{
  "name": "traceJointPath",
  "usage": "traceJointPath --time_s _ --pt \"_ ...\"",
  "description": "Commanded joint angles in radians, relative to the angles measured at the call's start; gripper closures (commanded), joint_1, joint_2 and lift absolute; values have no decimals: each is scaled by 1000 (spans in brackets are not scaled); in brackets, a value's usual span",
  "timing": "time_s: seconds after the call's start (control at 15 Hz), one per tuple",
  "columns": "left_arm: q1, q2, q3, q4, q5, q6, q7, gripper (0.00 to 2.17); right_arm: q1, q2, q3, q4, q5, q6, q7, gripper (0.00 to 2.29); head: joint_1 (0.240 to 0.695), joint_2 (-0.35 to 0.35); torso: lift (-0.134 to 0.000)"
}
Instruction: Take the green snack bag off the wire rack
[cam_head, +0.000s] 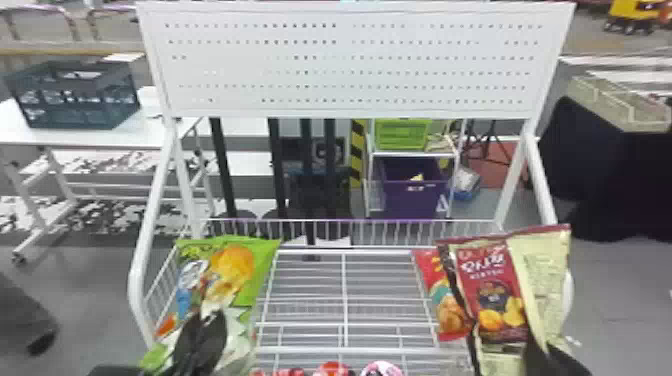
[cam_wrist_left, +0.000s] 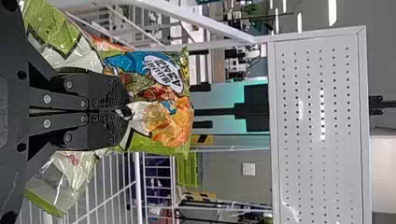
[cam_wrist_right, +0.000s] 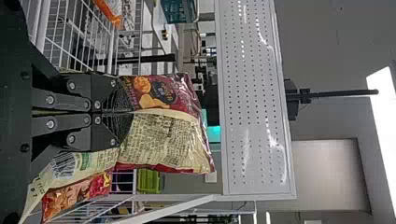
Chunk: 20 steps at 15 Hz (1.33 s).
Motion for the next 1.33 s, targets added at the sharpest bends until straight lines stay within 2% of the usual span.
traceJointPath --time_s 0.0,0.33,0.6,1.27 --pt "136 11 74 -56 -33 -78 -11 2128 -7 0 9 6 0 0 0 2243 499 0 0" --pt "306 -15 202 -101 -31 -253 -29 2125 -6 0 10 11 0 0 0 2243 499 0 0" --pt "371 -81 292 -124 -14 -342 -78 2125 7 0 6 6 0 -18 0 2243 499 0 0" --pt "381 -87 288 -128 -14 -363 -86 2125 31 0 0 -5 0 -52 2 2243 499 0 0"
